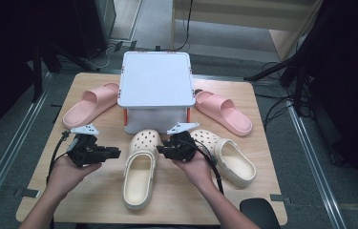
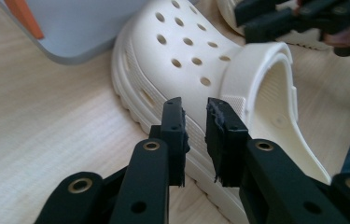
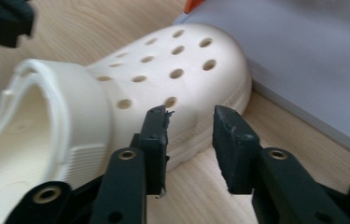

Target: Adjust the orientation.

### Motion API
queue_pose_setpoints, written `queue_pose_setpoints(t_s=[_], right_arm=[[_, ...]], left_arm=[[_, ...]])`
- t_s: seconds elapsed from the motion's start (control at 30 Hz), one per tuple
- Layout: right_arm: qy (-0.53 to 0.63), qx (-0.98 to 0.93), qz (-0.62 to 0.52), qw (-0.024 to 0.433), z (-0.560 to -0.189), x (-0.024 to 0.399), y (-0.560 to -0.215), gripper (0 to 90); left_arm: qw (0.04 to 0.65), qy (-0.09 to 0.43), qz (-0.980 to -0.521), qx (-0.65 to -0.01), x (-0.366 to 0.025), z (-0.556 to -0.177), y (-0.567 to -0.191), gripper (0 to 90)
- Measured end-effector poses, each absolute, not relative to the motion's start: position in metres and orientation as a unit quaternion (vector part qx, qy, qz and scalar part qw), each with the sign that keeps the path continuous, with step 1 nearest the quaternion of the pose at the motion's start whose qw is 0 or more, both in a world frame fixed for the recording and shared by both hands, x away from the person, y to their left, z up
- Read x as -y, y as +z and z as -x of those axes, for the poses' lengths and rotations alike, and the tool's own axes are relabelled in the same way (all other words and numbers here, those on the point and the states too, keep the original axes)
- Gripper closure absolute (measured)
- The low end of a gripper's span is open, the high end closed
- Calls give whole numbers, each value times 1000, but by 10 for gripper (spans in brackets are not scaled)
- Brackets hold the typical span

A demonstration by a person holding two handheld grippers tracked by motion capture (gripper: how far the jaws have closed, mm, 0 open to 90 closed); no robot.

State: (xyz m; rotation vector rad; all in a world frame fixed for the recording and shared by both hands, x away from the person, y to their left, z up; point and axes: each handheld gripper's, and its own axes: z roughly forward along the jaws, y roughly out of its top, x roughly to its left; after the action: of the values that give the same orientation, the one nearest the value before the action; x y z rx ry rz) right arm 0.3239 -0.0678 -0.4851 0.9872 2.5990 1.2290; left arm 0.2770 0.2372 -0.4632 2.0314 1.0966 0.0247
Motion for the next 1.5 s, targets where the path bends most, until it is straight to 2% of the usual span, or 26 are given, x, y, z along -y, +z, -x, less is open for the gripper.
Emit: queue_pose_setpoints(t_s=[0.13, 0.27, 0.43, 0.6, 1.03, 1.23, 1.5], right_arm=[[408, -855, -319, 40, -316, 69, -479, 589], [407, -858, -311, 40, -310, 69, -475, 590], [414, -854, -314, 39, -301, 71, -469, 585], [410, -850, -330, 19, -295, 70, -468, 584], [415, -846, -332, 33, -286, 76, -459, 544], [414, -845, -336, 33, -277, 69, -461, 455], [395, -847, -354, 25, -267, 54, -476, 362]], left_arm=[[402, 15, -806, -435, -238, -292, -454, 741], [406, 18, -804, -434, -239, -303, -446, 750], [404, 20, -810, -424, -237, -324, -432, 807], [396, 24, -817, -417, -234, -340, -420, 807], [396, 29, -834, -384, -220, -372, -387, 812], [399, 41, -835, -377, -217, -378, -370, 809], [399, 40, -832, -383, -223, -396, -373, 829]])
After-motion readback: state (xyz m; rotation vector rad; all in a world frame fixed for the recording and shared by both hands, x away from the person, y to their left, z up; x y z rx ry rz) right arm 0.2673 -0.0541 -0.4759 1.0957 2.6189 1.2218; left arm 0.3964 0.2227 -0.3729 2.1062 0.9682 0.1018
